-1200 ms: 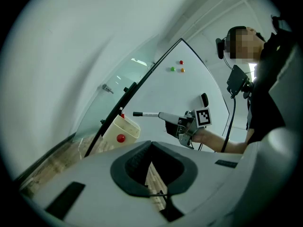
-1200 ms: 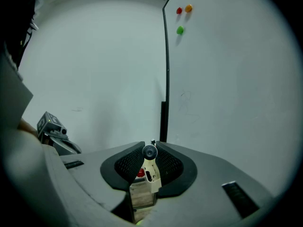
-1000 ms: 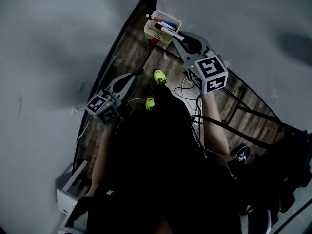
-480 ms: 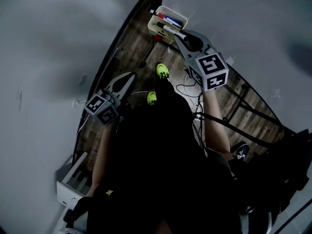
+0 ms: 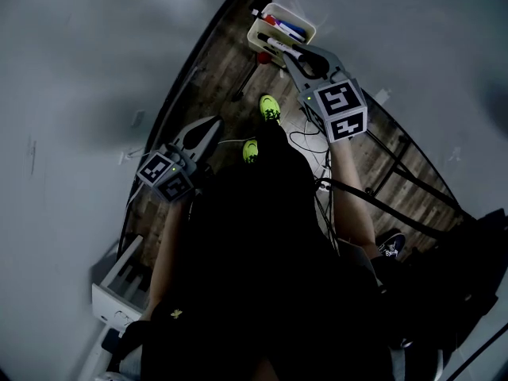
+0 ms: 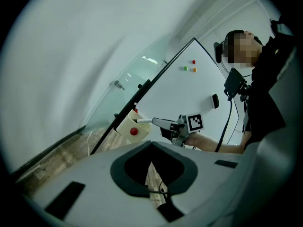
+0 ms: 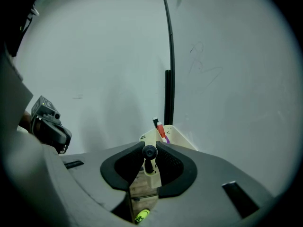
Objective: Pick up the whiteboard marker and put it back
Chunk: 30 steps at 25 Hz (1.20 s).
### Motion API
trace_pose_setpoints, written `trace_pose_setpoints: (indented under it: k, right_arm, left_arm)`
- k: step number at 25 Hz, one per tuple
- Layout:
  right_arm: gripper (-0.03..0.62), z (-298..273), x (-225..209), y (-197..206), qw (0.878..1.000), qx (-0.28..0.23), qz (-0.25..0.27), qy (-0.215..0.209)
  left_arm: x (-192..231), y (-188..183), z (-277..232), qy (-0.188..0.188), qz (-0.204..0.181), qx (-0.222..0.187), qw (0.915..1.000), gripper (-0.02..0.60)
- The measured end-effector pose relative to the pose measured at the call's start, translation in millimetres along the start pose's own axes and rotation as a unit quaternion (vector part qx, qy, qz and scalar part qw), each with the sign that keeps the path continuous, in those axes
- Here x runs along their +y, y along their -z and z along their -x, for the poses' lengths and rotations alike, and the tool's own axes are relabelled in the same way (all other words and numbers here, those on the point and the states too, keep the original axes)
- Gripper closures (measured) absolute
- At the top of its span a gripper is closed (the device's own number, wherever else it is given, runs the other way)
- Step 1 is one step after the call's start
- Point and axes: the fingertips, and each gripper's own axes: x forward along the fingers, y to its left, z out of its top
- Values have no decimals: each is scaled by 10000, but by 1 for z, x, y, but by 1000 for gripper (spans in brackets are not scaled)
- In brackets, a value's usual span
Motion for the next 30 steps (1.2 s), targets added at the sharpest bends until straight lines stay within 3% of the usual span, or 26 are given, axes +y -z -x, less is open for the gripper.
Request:
trace_pose_setpoints:
  k: [16, 30]
  right_arm:
    - [523, -21, 2, 10, 9998, 128, 39, -145]
    - [522, -27, 14, 14, 9987, 264, 382, -215]
  left_arm:
    - [0, -2, -2, -136, 122, -42, 9998, 568]
    - [1, 0, -1, -145, 175, -30, 9997, 568]
